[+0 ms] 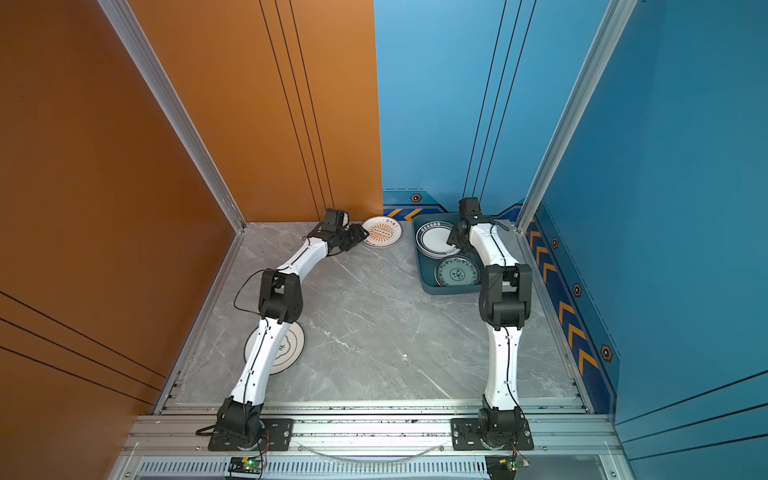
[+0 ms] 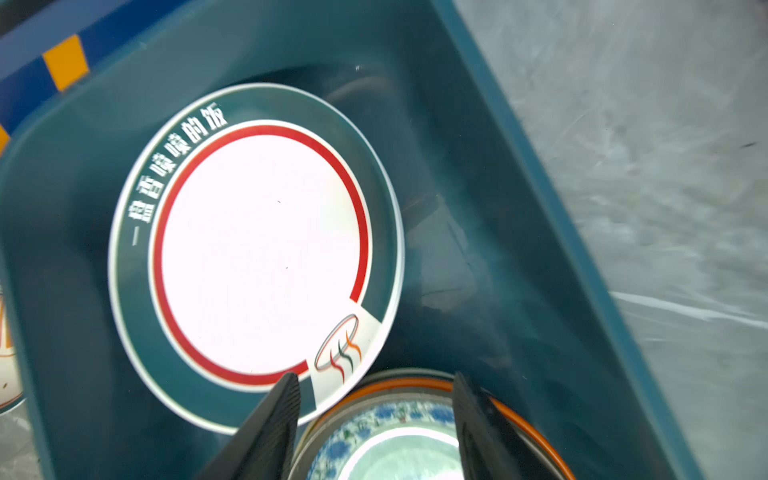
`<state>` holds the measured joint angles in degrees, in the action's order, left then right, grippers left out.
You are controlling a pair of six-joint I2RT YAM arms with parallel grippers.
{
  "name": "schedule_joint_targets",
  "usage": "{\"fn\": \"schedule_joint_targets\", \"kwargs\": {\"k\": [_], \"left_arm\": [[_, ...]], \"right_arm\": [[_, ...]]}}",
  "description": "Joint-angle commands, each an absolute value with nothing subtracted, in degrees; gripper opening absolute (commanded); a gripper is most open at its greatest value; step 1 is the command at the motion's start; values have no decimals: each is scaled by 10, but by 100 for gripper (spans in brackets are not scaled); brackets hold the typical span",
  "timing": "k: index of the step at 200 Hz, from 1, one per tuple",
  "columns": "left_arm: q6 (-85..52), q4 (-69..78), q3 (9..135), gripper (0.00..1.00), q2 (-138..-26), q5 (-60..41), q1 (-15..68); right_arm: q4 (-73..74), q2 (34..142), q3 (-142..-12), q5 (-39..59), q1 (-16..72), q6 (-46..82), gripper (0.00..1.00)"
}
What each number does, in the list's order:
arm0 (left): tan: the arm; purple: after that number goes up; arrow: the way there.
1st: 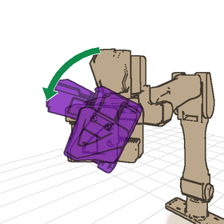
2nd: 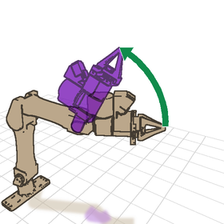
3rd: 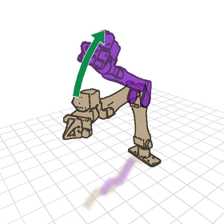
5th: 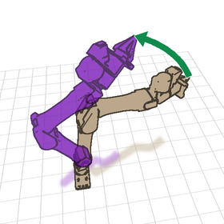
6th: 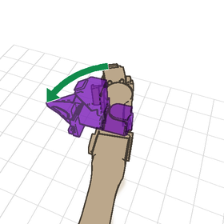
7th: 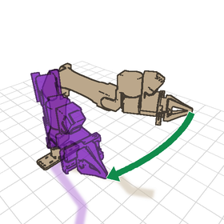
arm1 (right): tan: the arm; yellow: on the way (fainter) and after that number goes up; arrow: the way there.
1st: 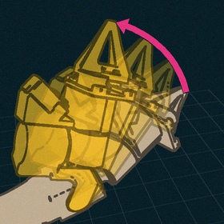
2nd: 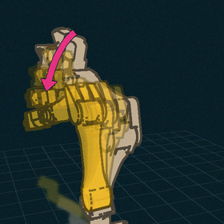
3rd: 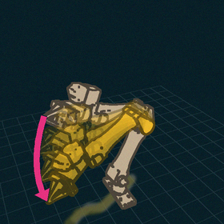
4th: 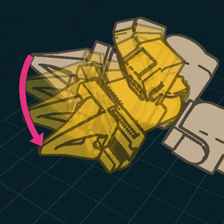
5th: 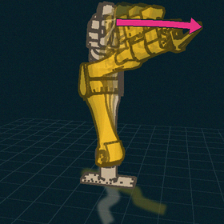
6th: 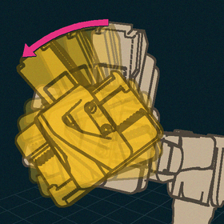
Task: Place the plates into the plastic bin on the countertop
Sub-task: 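Release red-striped plate into bin with right gripper while left gripper reaches sunburst plate, then grasp and tilt up the orange-sunburst plate with left gripper while right gripper rises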
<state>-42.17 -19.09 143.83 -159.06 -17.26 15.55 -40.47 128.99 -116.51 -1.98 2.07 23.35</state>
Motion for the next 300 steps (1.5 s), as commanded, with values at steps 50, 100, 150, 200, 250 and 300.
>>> {"fn": "schedule_joint_targets", "kwargs": {"k": [50, 100, 150, 200, 250, 300], "left_arm": [[-446, -217, 1455, 47, -1653, -169, 164], [-454, -200, 1453, 25, -1663, -187, 160], [-454, -198, 1434, 3, -1658, -192, 156], [-447, -197, 1402, 0, -1637, -202, 153], [-435, -115, 1185, 0, -1494, -233, 133], [-427, -4, 936, 0, -1286, -281, 97]], "right_arm": [[-387, 1157, -1067, -6, 18, 228, 60], [-344, 1073, -958, 19, 15, 235, 60], [-313, 1006, -860, 30, 15, 241, 60], [-308, 980, -825, 47, 21, 242, 60], [-282, 947, -794, 134, 44, 239, 61], [-182, 929, -745, 272, 78, 307, 89]]}}
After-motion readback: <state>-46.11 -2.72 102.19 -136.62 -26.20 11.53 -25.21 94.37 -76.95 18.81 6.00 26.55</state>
